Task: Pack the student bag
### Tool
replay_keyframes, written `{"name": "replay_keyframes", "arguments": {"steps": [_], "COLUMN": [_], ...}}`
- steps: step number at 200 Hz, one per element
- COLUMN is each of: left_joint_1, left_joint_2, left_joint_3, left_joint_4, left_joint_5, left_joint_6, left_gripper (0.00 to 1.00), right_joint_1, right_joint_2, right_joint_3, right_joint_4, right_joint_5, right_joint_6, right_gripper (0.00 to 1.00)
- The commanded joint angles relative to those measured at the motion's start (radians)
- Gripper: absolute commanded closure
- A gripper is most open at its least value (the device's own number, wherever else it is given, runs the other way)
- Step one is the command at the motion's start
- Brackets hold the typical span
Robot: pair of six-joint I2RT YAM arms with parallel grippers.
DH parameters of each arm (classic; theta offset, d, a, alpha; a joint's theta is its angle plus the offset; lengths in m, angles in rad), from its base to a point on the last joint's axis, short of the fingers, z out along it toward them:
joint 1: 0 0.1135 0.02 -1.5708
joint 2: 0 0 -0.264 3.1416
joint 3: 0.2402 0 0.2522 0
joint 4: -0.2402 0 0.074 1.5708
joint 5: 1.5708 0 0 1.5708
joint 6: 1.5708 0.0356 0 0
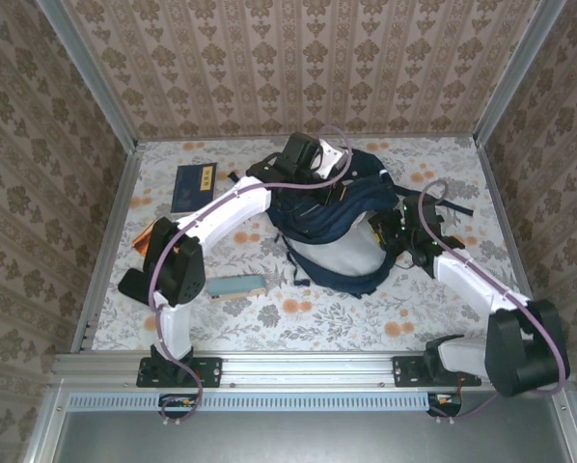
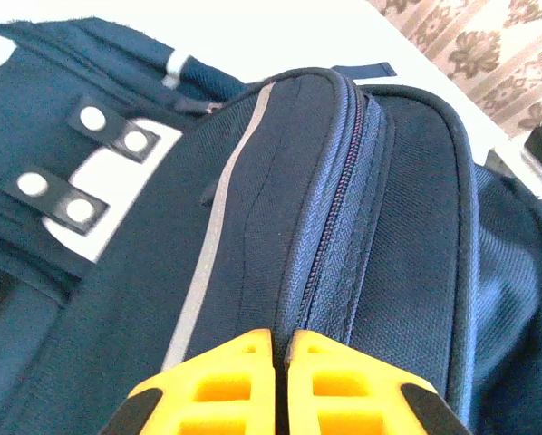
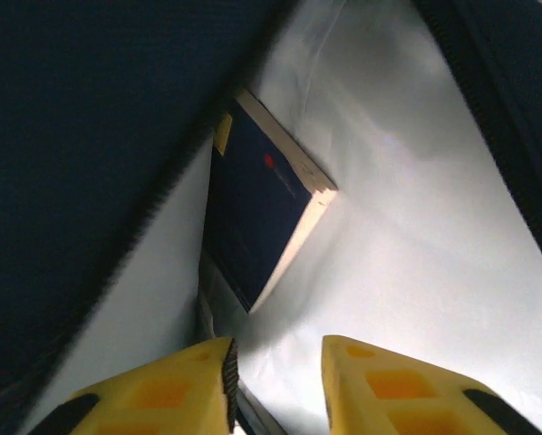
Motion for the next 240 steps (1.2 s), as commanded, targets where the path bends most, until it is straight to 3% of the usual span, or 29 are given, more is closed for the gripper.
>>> {"name": "replay_keyframes", "arguments": {"steps": [1, 20, 43, 75, 101, 135, 164, 206, 240], "left_joint_1": [0.032, 0.052, 0.078, 0.153, 0.259, 0.417, 0.523, 0.612, 0.626], "left_joint_2": [0.044, 0.064, 0.063, -0.002, -0.074, -0.076, -0.015, 0.105, 0.183], "left_joint_3": [0.062, 0.083, 0.084, 0.044, -0.066, -0.121, -0.149, -0.11, -0.078], "left_joint_4": [0.018, 0.005, -0.005, -0.06, -0.045, -0.125, -0.125, -0.131, -0.168], "left_joint_5": [-0.06, -0.101, -0.093, -0.161, -0.231, -0.355, -0.367, -0.301, -0.268], "left_joint_6": [0.022, 0.014, 0.001, -0.066, -0.134, -0.218, -0.232, -0.235, -0.229], "left_gripper": [0.94, 0.93, 0.77, 0.43, 0.26, 0.1, 0.0, 0.0, 0.03], "right_joint_1": [-0.003, -0.005, -0.015, -0.018, -0.02, -0.02, -0.004, 0.056, 0.095], "right_joint_2": [0.033, 0.015, -0.028, -0.105, -0.177, -0.195, -0.172, -0.127, -0.094], "right_joint_3": [0.078, 0.101, 0.096, 0.114, 0.131, 0.19, 0.228, 0.26, 0.272], "right_joint_4": [0.035, -0.071, -0.223, -0.455, -0.586, -0.61, -0.567, -0.504, -0.489], "right_joint_5": [-0.049, 0.007, 0.083, 0.269, 0.382, 0.365, 0.293, 0.216, 0.188], "right_joint_6": [-0.017, -0.045, -0.08, -0.258, -0.376, -0.482, -0.522, -0.533, -0.51], "right_gripper": [0.71, 0.71, 0.68, 0.46, 0.29, 0.16, 0.1, 0.04, 0.04]}}
